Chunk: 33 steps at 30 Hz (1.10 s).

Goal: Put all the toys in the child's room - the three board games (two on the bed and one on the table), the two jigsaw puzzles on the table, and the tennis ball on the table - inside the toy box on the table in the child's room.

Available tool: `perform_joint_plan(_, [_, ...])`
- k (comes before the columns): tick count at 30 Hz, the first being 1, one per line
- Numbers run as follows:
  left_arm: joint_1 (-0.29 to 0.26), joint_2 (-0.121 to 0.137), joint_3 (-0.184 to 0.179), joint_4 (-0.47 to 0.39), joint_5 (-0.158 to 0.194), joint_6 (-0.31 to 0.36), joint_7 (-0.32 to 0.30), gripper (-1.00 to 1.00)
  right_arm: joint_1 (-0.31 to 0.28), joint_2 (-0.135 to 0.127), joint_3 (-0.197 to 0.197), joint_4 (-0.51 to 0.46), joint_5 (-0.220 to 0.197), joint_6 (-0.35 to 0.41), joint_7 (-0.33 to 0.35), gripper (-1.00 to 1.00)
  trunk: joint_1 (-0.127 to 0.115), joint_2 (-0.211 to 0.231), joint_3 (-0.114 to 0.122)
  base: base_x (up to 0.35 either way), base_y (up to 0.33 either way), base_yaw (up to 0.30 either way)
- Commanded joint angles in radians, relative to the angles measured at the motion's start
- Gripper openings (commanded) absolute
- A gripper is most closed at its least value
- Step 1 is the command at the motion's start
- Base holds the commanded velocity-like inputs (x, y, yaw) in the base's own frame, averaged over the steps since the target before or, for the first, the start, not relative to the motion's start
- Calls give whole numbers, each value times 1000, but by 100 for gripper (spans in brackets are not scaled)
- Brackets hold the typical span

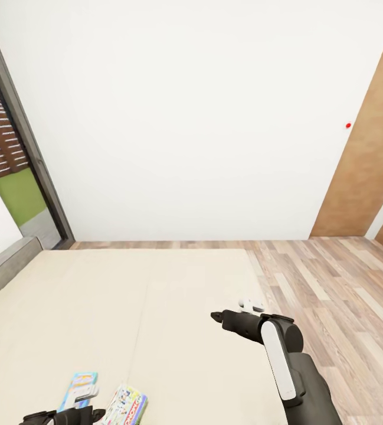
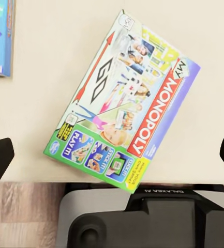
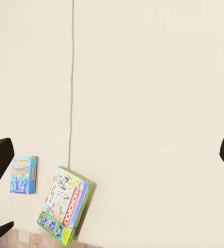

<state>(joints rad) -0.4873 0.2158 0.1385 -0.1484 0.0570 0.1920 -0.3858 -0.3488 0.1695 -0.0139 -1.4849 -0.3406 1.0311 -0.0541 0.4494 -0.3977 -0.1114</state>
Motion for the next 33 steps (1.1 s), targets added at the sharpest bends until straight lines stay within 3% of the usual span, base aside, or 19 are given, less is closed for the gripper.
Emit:
perform_joint_plan(1, [0, 2, 6, -2, 6, 10, -4, 100, -1, 1, -1, -1, -8, 4, -6, 100, 1, -2, -4, 0, 0, 0])
perform_joint_plan(33, [0, 13, 4, -2, 6, 9, -5, 100, -1, 1, -1, 0, -7, 4, -6, 100, 1, -2, -56, 0, 0, 0])
